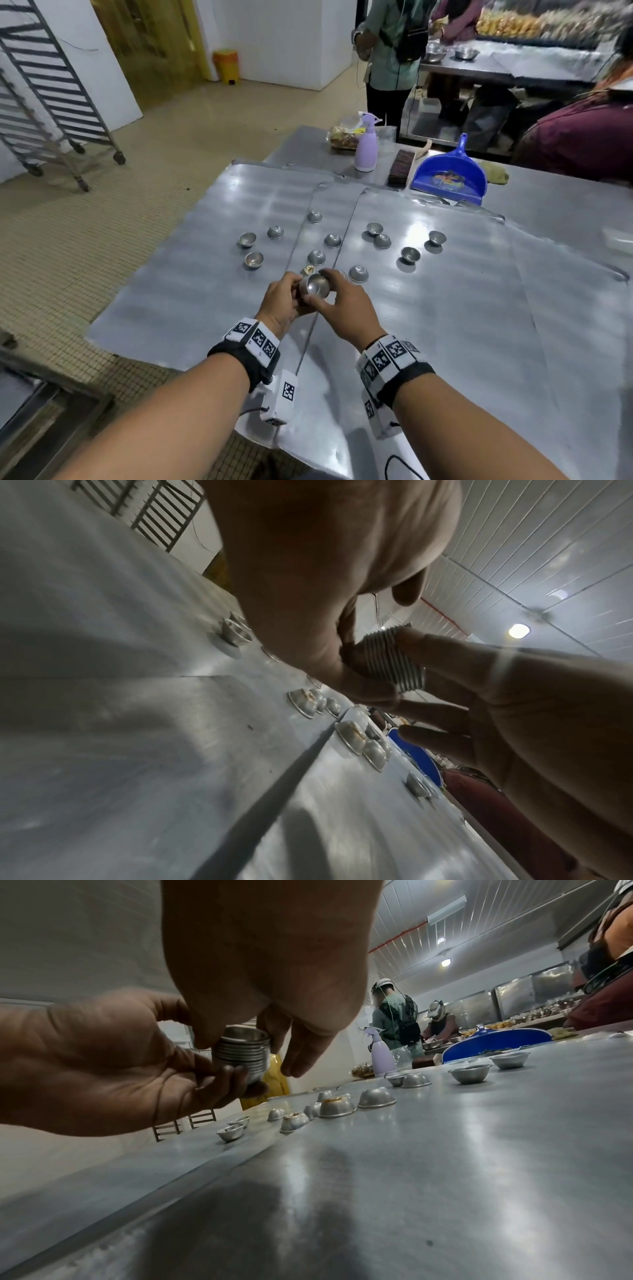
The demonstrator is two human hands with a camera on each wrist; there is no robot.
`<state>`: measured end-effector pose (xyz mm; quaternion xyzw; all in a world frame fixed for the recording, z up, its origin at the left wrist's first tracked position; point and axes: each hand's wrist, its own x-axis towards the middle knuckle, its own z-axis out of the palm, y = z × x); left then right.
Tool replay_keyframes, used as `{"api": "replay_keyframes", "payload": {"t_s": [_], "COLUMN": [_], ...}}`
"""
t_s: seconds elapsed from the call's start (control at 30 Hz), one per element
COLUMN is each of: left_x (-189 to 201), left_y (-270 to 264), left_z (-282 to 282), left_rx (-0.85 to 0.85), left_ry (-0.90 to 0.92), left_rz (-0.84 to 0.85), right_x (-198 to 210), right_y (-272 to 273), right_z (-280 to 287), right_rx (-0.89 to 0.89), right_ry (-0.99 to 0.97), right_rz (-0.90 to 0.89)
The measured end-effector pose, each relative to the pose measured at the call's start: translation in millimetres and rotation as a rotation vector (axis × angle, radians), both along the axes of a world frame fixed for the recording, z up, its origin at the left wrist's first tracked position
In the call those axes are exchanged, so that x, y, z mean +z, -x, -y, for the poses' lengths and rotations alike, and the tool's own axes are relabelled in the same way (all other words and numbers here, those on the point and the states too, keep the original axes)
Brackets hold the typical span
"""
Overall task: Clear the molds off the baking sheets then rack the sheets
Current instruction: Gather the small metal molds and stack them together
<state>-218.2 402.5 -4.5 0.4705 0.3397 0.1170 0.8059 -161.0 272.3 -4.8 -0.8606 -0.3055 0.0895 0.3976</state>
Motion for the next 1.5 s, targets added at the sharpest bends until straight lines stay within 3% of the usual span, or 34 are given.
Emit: {"api": "replay_keyframes", "payload": {"t_s": [0.3, 0.47, 0.63, 0.9, 1.33, 1.5], "left_x": [-25.7, -48.3, -57.6, -62.8, -63.7, -62.8], "left_y": [-3.5, 1.3, 2.2, 6.2, 0.4, 0.4], "left_z": [-18.5, -27.6, -24.9, -24.8, -30.2, -29.6], "left_rx": [-0.002, -0.052, -0.031, -0.043, -0.062, -0.056], "left_ry": [0.056, -0.102, -0.221, -0.238, -0.226, -0.233], "left_rz": [-0.055, -0.217, -0.273, -0.234, -0.251, -0.252], "right_x": [-16.5, -18.9, -14.7, -33.3, -54.4, -51.1], "right_y": [-10.5, -46.6, -73.4, -90.5, -65.8, -60.0], "right_z": [-4.1, 14.7, 4.1, -28.4, -4.0, 5.9], "right_rx": [-0.012, -0.185, -0.079, 0.12, -0.04, -0.099], "right_ry": [0.102, 0.246, 0.369, 0.602, 0.367, 0.255], "right_rz": [-0.036, -0.036, -0.017, 0.019, 0.098, 0.034]}}
